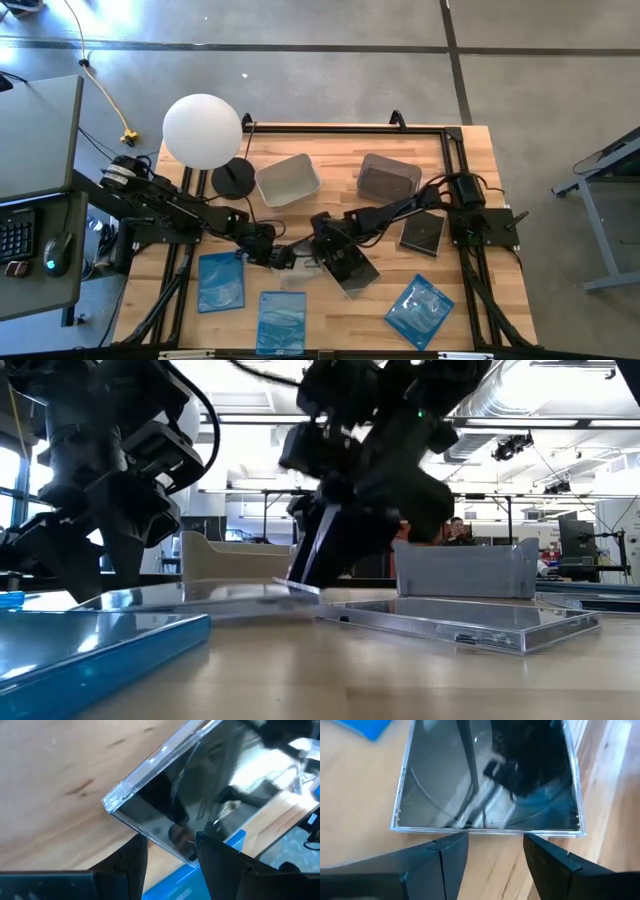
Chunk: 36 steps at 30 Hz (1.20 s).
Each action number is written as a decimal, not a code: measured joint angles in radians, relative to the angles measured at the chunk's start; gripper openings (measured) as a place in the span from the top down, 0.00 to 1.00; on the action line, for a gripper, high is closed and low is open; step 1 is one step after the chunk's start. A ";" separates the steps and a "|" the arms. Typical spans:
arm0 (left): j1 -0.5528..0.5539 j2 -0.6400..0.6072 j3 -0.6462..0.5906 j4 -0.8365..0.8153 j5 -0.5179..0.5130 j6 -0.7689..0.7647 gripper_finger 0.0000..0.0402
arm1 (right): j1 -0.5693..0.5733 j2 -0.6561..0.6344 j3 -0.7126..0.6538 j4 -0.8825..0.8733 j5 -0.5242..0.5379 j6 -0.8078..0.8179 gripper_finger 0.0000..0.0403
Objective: Pick & place jewel cases by type
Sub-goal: Put the bottom left black CD case into the gray bin
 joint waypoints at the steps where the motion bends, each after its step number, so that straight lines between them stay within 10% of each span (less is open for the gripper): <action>1: 0.000 0.000 0.000 0.000 0.008 0.000 0.60 | 0.001 -0.004 0.000 -0.003 -0.001 0.000 0.53; 36: -0.065 -0.007 0.009 0.224 0.155 -0.051 0.61 | 0.077 -0.006 0.002 -0.018 0.043 -0.073 0.53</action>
